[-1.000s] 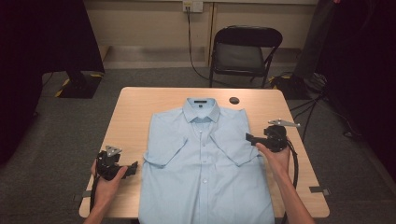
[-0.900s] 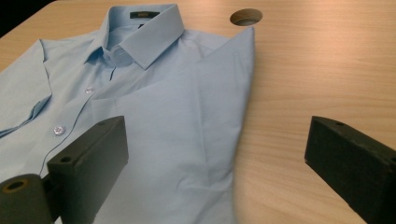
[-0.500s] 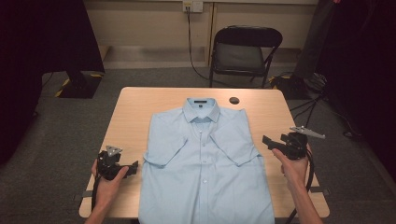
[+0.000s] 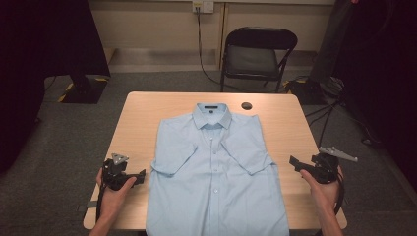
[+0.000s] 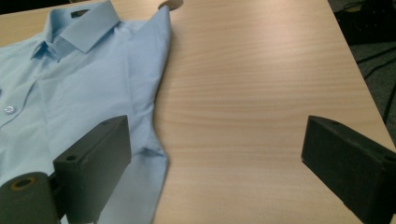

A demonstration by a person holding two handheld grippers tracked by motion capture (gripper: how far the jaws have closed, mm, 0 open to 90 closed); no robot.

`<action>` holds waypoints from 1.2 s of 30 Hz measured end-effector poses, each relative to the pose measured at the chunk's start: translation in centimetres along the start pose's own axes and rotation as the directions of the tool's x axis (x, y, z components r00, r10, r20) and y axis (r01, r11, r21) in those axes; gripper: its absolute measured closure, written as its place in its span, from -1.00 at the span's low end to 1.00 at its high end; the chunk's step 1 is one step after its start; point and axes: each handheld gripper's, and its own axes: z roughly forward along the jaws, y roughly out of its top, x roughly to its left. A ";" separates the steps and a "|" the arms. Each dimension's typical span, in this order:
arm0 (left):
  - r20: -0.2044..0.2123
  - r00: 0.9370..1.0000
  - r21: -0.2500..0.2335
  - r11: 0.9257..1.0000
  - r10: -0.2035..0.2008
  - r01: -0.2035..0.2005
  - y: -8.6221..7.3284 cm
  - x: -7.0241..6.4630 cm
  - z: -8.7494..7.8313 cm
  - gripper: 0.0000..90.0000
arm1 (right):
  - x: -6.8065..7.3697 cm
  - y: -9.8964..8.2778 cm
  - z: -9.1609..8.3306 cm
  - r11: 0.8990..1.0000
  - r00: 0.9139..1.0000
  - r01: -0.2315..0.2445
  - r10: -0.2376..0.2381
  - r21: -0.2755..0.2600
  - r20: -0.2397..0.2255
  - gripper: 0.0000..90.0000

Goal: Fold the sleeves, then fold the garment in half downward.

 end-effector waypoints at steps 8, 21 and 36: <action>-0.001 1.000 0.001 1.000 0.000 0.000 0.0 0.0 0.0 -1.00 | -1.1 -2.2 -0.4 0.999 1.000 -0.009 0.008 0.039 0.020 -0.87; -0.006 1.000 0.001 1.000 -0.005 0.005 0.1 -0.1 0.1 -1.00 | -1.2 -5.5 1.4 0.983 0.986 0.088 -0.109 0.163 0.125 -0.84; -0.008 1.000 0.023 1.000 -0.012 0.012 0.3 -0.1 0.0 -0.99 | -0.8 -5.9 1.7 0.986 0.975 0.083 -0.111 0.146 0.191 -0.86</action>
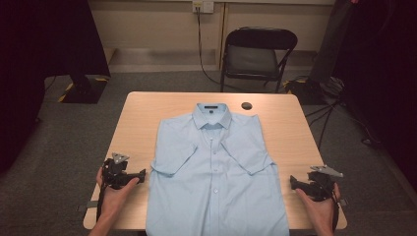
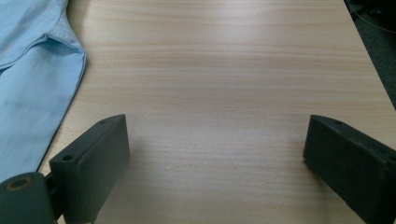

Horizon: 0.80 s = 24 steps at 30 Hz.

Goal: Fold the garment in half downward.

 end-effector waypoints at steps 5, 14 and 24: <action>0.001 1.000 0.006 1.000 0.006 -0.006 0.0 0.6 -0.9 -0.73 | -0.1 0.3 -0.4 1.000 0.998 -0.011 0.012 0.017 -0.061 -0.74; 0.100 0.991 -0.058 0.995 0.092 -0.086 2.9 -1.6 -3.4 -0.55 | 1.6 3.7 -1.5 0.997 0.979 0.007 -0.023 -0.078 -0.203 -0.64; 0.201 0.969 -0.071 0.989 0.145 -0.133 6.8 -6.7 0.6 -0.42 | 7.5 8.3 1.9 0.987 0.936 0.144 -0.160 -0.076 -0.314 -0.43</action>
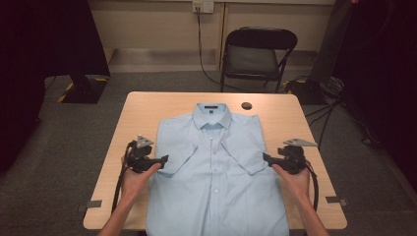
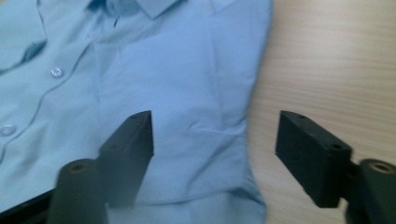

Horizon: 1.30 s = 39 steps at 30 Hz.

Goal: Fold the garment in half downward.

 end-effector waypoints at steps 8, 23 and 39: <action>0.021 0.999 0.052 0.998 0.032 -0.033 -0.4 -0.6 3.8 -0.41 | 1.2 -0.2 4.1 0.994 0.998 0.057 -0.056 0.092 -0.021 -0.42; -0.017 0.999 0.005 0.999 0.052 -0.052 -2.6 -1.5 3.1 -0.41 | 2.7 -1.9 4.6 0.987 0.993 0.118 -0.120 0.110 0.015 -0.59; -0.012 0.998 0.040 0.998 0.058 -0.057 -5.0 -2.6 0.2 -0.41 | 4.7 -4.0 2.4 0.985 0.991 0.134 -0.134 0.108 -0.002 -0.59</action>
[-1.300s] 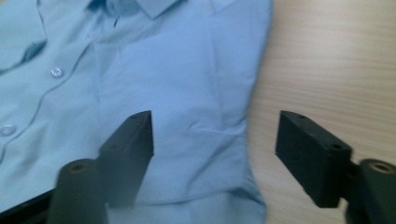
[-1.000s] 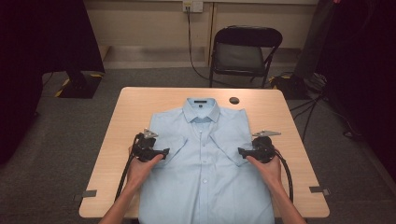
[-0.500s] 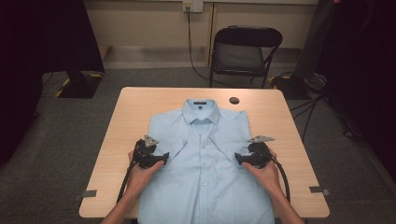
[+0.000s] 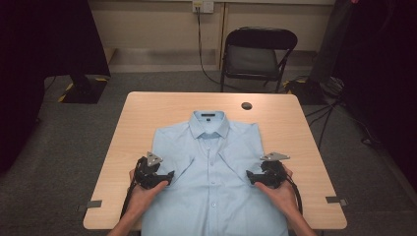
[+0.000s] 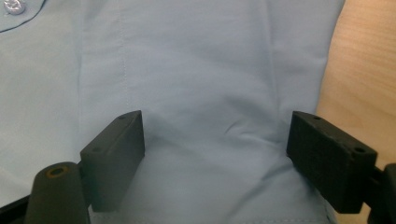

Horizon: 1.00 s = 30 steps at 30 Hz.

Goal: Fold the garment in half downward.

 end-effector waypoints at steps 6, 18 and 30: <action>0.007 1.000 0.020 1.000 0.008 -0.008 -0.8 -0.5 -1.1 -0.41 | 0.8 -0.7 -0.9 1.000 1.000 0.018 -0.017 0.021 -0.018 -0.59; 0.037 0.999 0.061 0.998 0.033 -0.035 -2.3 -1.3 -3.0 -0.41 | 2.4 -1.8 -2.7 0.996 0.998 0.044 -0.041 0.082 -0.041 -0.59; 0.057 0.998 -0.017 1.000 -0.009 0.010 -1.0 -0.2 -5.0 -0.55 | 2.2 -1.1 -4.1 0.999 0.996 0.012 -0.008 0.053 -0.086 -0.62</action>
